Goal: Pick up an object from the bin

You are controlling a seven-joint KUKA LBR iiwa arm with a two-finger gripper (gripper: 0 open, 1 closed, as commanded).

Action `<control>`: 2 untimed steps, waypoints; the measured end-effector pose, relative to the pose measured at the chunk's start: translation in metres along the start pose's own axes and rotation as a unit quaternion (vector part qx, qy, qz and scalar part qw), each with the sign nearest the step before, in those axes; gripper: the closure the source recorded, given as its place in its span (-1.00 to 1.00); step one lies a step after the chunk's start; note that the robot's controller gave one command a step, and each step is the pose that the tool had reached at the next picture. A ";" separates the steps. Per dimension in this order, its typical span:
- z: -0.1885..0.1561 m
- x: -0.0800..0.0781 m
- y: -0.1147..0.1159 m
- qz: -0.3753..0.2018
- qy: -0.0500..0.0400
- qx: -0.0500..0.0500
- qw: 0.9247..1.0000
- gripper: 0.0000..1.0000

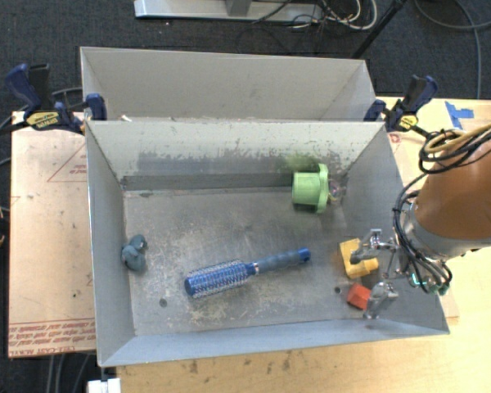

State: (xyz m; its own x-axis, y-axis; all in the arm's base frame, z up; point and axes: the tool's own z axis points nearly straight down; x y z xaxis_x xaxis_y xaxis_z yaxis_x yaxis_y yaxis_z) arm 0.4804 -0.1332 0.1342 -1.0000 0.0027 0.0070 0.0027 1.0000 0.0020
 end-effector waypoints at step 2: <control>0.059 -0.010 -0.011 0.020 -0.009 -0.006 1.000 -1.00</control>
Offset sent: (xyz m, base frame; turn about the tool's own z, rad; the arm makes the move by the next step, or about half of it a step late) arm 0.0157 -0.0139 -0.0642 0.1500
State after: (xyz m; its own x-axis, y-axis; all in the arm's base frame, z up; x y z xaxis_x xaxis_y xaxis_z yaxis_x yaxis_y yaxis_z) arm 0.4898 -0.1438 0.0749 -0.9990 0.0429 -0.0107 0.0428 0.9990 0.0149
